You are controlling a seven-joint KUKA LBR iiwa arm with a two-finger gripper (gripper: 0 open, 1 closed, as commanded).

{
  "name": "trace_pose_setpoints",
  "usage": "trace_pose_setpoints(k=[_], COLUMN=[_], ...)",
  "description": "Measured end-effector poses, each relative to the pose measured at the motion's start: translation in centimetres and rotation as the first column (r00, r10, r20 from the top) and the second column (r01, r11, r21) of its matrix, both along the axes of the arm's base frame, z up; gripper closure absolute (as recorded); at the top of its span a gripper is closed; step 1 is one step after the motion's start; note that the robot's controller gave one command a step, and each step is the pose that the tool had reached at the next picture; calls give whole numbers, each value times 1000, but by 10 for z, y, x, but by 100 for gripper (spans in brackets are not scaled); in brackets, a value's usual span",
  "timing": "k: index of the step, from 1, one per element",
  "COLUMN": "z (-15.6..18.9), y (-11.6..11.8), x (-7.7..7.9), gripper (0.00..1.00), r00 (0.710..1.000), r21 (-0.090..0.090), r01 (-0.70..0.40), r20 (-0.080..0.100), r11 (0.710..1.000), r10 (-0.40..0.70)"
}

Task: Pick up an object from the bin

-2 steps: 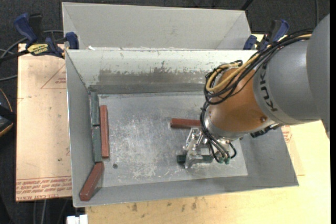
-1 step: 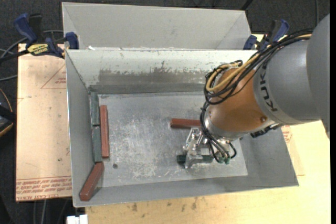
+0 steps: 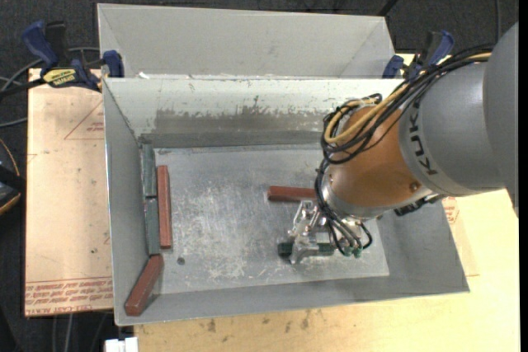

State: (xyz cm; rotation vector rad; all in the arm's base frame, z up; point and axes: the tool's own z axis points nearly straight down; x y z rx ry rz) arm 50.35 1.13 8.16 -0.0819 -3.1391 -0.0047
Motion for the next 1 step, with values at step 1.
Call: trace_pose_setpoints(k=[1], z=[7], y=[0], x=[-1], gripper=[100], r00=[1000], r21=[-1], r01=[0], r20=[-2], r11=[1000], r10=[0])
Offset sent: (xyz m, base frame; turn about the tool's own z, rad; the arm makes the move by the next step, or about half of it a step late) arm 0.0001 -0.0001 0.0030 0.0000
